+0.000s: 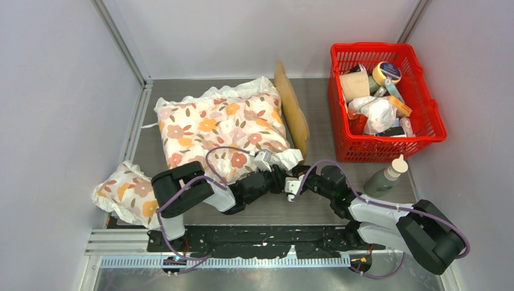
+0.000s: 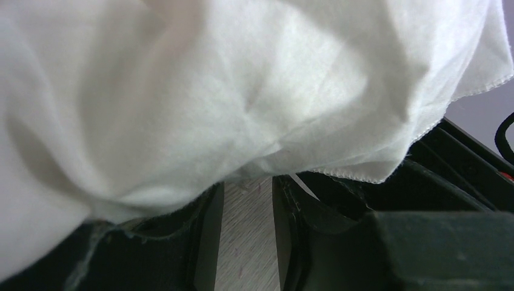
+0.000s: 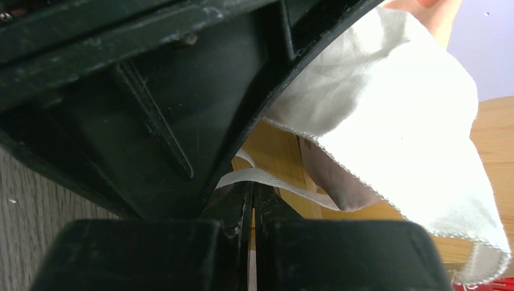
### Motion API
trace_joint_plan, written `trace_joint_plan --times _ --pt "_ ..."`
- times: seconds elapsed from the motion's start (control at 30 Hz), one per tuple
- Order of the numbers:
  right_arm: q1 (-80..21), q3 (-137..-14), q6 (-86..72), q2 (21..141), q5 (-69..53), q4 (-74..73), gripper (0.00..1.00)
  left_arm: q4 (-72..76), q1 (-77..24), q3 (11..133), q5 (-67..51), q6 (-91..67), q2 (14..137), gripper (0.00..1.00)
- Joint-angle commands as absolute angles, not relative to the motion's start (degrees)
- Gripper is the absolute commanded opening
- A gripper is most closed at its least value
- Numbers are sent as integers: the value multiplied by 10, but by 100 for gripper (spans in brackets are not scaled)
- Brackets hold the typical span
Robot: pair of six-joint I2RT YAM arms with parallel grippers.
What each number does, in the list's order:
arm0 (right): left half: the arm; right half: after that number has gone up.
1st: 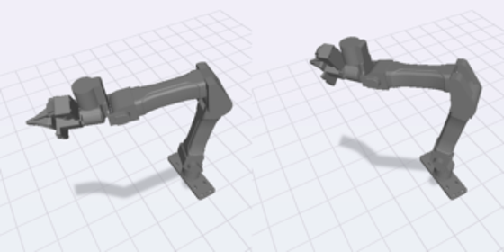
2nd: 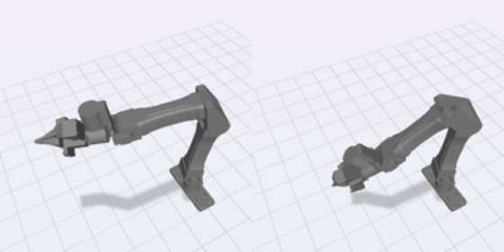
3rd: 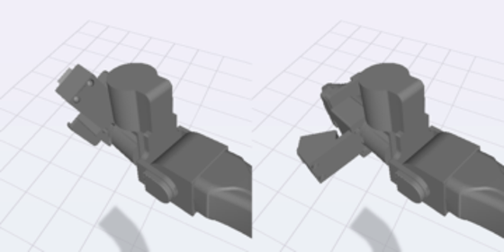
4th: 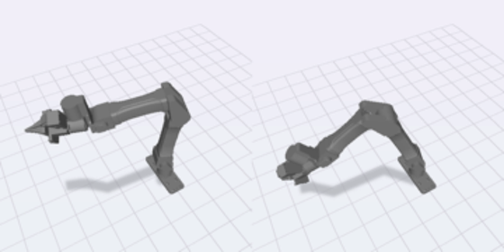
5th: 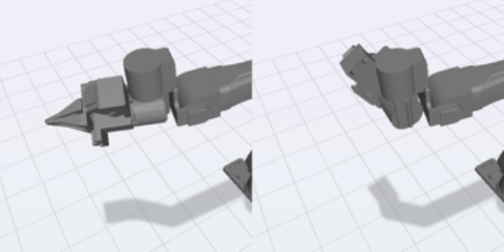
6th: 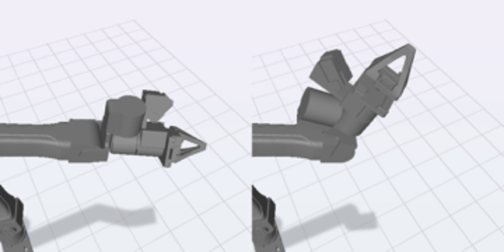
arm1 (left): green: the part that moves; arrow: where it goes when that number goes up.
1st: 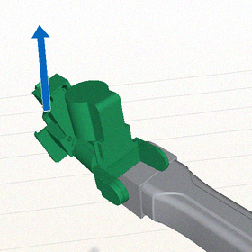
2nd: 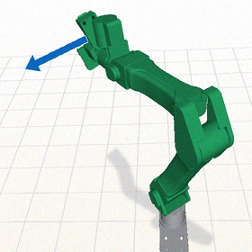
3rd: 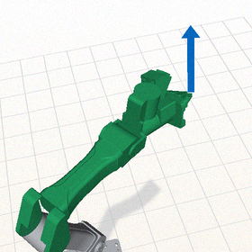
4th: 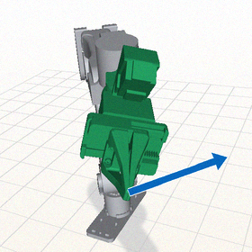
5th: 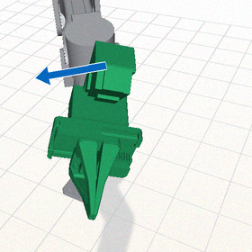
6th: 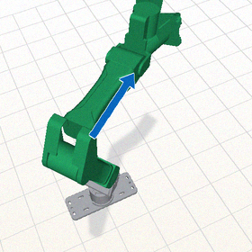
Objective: Set up the pet bed
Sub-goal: Tie the ropes to the bed frame.
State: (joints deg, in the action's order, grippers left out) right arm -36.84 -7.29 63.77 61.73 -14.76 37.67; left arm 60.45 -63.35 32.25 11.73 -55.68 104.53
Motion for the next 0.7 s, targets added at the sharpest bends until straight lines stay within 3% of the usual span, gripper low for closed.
trace_joint_plan --times 0.0,0.43,0.53,0.6,0.67 --pt "-365 -94 633 611 -161 388 5 630 -632 323 121 -572 1045 38" --pt "-364 -94 629 609 -160 391 5 651 -631 334 111 -591 1064 29" --pt "-363 -93 626 609 -157 392 5 658 -631 330 110 -591 1064 17" --pt "-362 -93 623 605 -153 392 5 664 -631 326 108 -595 1062 2" --pt "-358 -90 615 599 -135 396 5 666 -631 322 105 -596 1059 0"
